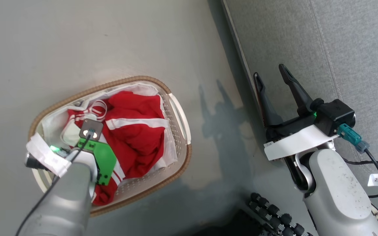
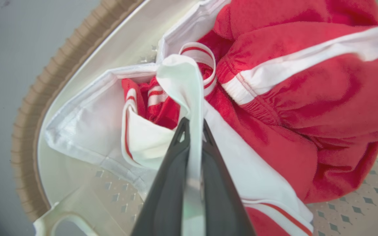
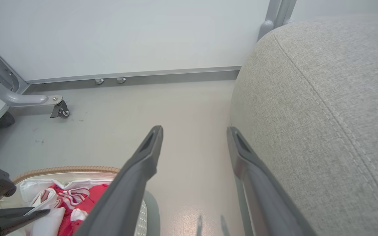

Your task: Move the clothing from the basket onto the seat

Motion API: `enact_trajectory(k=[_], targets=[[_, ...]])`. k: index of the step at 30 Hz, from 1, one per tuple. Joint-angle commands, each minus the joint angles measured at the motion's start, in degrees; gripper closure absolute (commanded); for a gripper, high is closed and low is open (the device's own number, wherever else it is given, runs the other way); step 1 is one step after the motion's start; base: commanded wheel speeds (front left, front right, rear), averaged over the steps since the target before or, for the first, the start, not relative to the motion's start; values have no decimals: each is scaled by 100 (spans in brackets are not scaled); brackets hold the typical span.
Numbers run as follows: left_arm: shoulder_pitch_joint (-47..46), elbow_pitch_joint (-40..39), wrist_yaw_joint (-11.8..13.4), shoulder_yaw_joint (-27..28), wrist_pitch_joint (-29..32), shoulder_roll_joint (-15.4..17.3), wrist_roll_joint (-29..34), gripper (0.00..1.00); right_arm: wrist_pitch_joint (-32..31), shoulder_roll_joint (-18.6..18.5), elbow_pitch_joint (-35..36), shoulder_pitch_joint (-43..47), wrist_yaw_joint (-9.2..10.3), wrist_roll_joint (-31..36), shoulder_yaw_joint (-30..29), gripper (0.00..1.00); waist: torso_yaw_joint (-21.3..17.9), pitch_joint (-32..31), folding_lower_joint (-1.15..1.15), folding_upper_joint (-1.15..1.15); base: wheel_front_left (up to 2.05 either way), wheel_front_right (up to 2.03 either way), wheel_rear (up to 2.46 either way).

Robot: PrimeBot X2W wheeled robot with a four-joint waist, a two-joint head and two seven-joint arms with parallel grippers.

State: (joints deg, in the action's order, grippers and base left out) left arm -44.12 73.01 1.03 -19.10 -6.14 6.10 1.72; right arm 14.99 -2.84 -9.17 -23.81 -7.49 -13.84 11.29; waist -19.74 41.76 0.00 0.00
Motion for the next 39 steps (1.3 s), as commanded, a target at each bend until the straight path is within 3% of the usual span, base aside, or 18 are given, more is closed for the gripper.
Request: enact_trajectory(k=[1,11,16,26,39], targets=[[133,-8,-41,5,-160,-52,-57,100,28,-20,3,14,0,32,-40,0,211,-399,0,0,0,0,0],[741,-426,-271,-106,-877,-295,-391,100,27,-21,-168,369,0,305,-209,0,821,-1555,0,0,0,0,0],[1150,-1451,-406,-302,-911,-321,-765,100,28,-89,-261,668,0,332,-286,0,1147,-2134,0,0,0,0,0],[1980,-3634,-209,-772,-909,-314,-1370,100,28,-235,-332,1409,0,204,-385,0,1579,-3190,0,0,0,0,0],[1805,-5440,50,-1146,-902,-313,-1943,100,28,-272,-292,2050,0,34,175,0,1702,-4083,0,0,0,0,0]])
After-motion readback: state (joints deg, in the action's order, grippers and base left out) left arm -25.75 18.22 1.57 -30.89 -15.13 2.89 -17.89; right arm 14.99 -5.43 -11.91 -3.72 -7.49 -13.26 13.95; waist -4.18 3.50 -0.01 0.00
